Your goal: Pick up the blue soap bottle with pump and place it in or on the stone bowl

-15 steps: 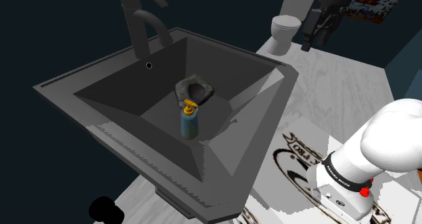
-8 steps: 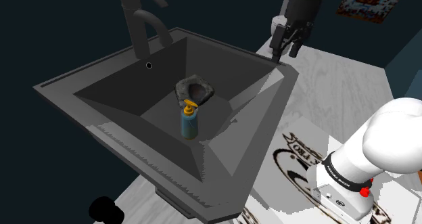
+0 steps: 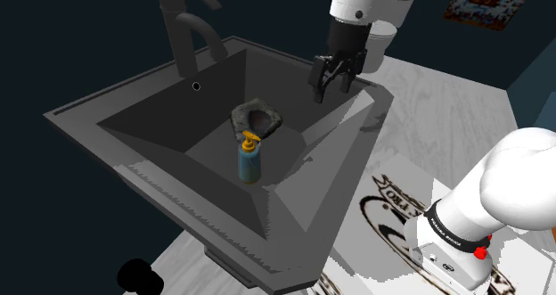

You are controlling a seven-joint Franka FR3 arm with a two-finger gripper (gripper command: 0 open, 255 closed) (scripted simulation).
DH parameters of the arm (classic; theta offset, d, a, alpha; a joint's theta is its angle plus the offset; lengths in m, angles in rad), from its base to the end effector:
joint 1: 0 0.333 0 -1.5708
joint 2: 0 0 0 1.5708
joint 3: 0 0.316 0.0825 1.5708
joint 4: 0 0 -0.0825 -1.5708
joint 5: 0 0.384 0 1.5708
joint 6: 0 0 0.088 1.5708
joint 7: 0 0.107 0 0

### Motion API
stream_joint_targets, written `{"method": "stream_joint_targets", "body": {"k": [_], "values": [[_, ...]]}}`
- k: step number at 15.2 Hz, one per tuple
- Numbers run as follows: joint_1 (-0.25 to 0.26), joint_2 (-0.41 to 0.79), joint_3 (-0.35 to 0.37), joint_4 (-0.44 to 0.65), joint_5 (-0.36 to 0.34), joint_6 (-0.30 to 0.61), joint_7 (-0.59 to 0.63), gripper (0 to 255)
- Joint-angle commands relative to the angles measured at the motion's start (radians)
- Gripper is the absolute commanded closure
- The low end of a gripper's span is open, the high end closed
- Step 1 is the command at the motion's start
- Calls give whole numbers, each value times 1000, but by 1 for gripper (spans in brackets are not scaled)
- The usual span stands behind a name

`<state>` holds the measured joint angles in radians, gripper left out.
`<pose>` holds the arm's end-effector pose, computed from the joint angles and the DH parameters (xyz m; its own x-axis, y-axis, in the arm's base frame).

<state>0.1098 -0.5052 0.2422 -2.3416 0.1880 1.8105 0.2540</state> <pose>0.3671 0.1614 0.5124 0.9985 0.0198 -0.0519 0.0171 -0.9984 -0.0531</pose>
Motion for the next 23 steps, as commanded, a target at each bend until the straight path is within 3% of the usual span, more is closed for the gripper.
{"method": "stream_joint_targets", "body": {"k": [1,8,15,23], "values": [[10,57,37,26,6,44,35,0],[33,269,153,130,-25,187,160,0],[64,497,236,277,-131,281,303,0],[70,545,240,222,-156,379,320,0]]}}
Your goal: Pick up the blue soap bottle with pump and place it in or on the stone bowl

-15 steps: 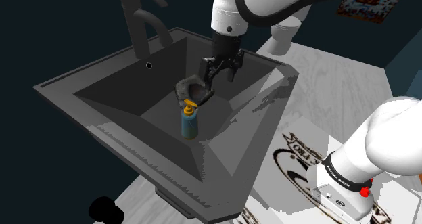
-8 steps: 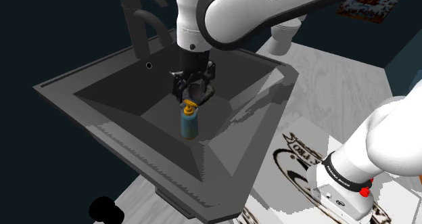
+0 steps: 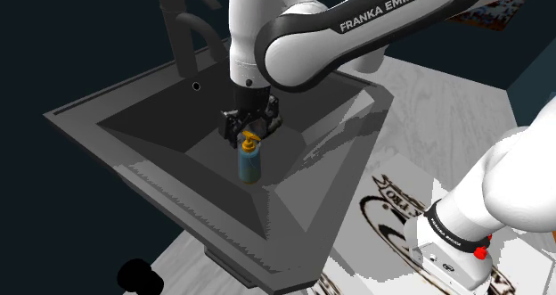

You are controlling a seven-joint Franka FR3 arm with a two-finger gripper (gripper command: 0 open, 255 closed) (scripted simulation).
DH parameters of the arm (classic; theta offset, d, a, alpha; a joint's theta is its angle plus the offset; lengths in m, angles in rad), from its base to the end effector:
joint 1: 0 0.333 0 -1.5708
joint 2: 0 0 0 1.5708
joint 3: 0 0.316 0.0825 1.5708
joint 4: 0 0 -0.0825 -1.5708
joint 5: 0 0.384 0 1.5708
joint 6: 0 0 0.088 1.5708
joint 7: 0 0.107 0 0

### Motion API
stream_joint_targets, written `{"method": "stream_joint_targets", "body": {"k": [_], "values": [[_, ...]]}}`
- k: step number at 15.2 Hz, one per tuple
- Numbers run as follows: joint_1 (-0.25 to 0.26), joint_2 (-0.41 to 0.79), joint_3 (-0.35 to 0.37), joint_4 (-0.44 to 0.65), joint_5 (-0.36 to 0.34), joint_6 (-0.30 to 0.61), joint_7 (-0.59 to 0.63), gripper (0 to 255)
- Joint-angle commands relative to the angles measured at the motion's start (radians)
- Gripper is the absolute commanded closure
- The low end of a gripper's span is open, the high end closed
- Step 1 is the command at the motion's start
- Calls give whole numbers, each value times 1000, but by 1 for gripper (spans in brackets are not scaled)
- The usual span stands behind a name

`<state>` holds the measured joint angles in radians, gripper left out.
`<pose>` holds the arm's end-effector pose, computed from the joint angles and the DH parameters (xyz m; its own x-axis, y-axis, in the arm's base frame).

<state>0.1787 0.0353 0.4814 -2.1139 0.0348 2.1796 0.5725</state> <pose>0.4354 0.3380 0.4030 0.9977 0.0675 0.0037 0.0676 -0.9961 -0.0566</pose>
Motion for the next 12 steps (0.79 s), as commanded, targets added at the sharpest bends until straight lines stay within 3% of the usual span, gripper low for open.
{"method": "stream_joint_targets", "body": {"k": [1,7,8,12], "values": [[1,4,0,-5,-2,10,2,0],[1,4,0,-5,-2,10,2,0],[1,4,0,-5,-2,10,2,255],[1,4,0,-5,-2,10,2,255]]}}
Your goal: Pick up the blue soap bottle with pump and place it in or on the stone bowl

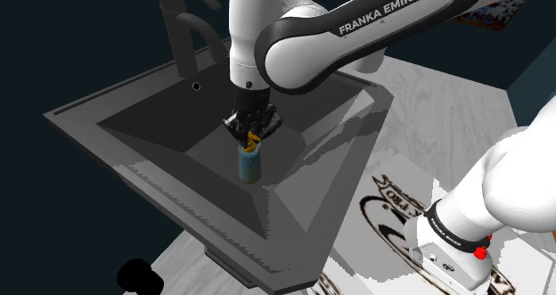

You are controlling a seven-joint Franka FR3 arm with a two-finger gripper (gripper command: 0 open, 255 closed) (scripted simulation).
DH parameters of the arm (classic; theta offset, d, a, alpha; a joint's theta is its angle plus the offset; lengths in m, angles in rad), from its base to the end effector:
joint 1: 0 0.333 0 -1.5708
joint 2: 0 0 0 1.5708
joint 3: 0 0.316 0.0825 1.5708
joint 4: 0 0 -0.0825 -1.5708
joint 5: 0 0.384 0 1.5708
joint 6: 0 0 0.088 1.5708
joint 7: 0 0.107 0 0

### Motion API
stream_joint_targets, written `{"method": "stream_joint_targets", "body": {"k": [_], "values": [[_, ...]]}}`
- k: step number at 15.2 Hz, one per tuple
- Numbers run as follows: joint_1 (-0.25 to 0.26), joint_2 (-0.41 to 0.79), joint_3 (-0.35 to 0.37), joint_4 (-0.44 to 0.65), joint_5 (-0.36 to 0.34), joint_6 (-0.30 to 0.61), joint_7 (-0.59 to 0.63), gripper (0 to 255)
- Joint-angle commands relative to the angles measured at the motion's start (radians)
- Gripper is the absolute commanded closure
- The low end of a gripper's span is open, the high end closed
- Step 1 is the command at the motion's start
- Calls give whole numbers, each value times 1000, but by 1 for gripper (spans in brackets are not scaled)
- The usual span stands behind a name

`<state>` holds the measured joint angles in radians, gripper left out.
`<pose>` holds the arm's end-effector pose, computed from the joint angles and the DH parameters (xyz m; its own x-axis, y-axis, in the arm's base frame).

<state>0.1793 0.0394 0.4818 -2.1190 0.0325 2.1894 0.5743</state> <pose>0.4352 0.3383 0.3996 0.9977 0.0676 0.0046 0.0677 -0.9961 -0.0570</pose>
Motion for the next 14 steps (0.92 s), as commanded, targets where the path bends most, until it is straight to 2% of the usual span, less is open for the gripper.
{"method": "stream_joint_targets", "body": {"k": [1,5,14], "values": [[0,0,0,0,0,0,0,255],[0,0,0,0,0,0,0,255],[-4,-50,-3,72,25,-118,-14,255]]}}
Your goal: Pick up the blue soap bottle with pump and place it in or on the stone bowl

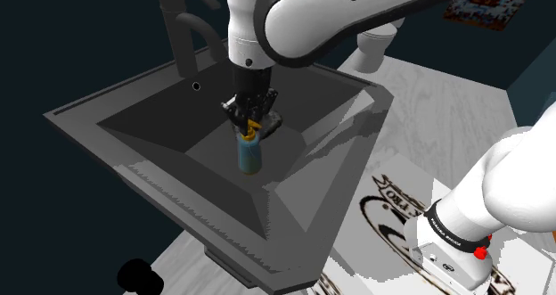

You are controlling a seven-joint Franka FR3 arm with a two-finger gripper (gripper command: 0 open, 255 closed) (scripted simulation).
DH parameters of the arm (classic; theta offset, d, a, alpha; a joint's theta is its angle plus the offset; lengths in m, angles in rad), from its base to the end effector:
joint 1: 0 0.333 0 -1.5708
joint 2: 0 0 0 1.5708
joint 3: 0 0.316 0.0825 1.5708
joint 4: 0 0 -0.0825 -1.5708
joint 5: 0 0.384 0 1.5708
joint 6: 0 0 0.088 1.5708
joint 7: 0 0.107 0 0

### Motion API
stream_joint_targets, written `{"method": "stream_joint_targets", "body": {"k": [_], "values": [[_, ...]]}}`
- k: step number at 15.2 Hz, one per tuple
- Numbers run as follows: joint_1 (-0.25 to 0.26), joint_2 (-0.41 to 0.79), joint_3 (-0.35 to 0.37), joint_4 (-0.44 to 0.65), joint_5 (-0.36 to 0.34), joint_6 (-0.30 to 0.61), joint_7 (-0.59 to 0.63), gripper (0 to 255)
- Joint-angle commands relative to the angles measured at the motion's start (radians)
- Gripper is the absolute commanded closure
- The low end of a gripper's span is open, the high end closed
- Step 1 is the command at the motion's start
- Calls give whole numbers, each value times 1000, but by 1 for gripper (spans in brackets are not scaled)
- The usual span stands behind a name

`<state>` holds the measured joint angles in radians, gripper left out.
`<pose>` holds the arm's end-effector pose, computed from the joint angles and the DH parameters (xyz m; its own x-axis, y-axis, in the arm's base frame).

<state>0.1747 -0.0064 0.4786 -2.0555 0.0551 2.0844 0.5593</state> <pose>0.4358 0.3375 0.4419 0.9977 0.0676 0.0044 0.0678 -0.9961 -0.0570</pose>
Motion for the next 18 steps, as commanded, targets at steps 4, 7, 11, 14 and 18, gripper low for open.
{"method": "stream_joint_targets", "body": {"k": [4,7,11,14,18], "values": [[-1,-21,-1,46,9,-65,-3,255],[-2,-31,-3,76,13,-105,-5,255],[-3,-41,-5,120,16,-158,-6,255],[-4,-46,-6,156,18,-197,-5,255],[-5,-49,-7,206,18,-251,-4,255]]}}
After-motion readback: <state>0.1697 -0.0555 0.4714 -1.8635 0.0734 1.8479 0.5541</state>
